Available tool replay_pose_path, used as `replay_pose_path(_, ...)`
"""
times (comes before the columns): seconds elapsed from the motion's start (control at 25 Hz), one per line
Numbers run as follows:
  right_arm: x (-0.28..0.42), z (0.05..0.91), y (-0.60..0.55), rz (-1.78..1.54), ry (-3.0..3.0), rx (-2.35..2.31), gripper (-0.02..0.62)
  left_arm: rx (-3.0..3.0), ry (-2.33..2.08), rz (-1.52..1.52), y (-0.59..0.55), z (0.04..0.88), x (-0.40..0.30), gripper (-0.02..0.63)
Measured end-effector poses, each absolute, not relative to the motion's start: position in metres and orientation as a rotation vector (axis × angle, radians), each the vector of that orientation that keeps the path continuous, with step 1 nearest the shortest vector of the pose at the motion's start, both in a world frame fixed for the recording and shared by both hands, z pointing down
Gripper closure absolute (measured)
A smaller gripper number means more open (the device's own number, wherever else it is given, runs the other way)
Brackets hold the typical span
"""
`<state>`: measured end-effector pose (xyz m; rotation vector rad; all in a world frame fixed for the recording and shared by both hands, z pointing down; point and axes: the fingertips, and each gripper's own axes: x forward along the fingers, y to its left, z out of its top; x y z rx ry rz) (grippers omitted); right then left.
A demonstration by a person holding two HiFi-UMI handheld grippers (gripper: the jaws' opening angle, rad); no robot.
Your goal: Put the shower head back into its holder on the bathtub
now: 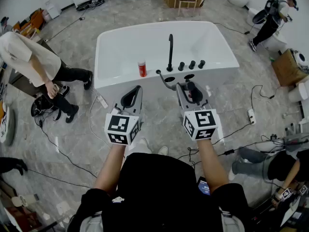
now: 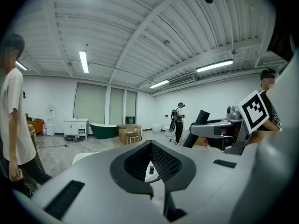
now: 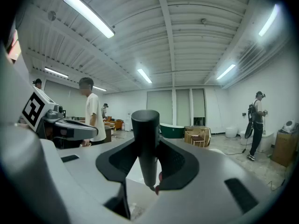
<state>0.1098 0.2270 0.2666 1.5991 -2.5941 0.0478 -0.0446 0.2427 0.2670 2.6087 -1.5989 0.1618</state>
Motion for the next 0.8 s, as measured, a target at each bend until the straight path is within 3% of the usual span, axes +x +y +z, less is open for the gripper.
replay_pose_path(0.8, 0.123, 0.275, 0.224, 0.073, -2.619, 1.574, 0.458, 2.566, -1.642, 0.19, 0.244, 0.279, -0.038, 0.592)
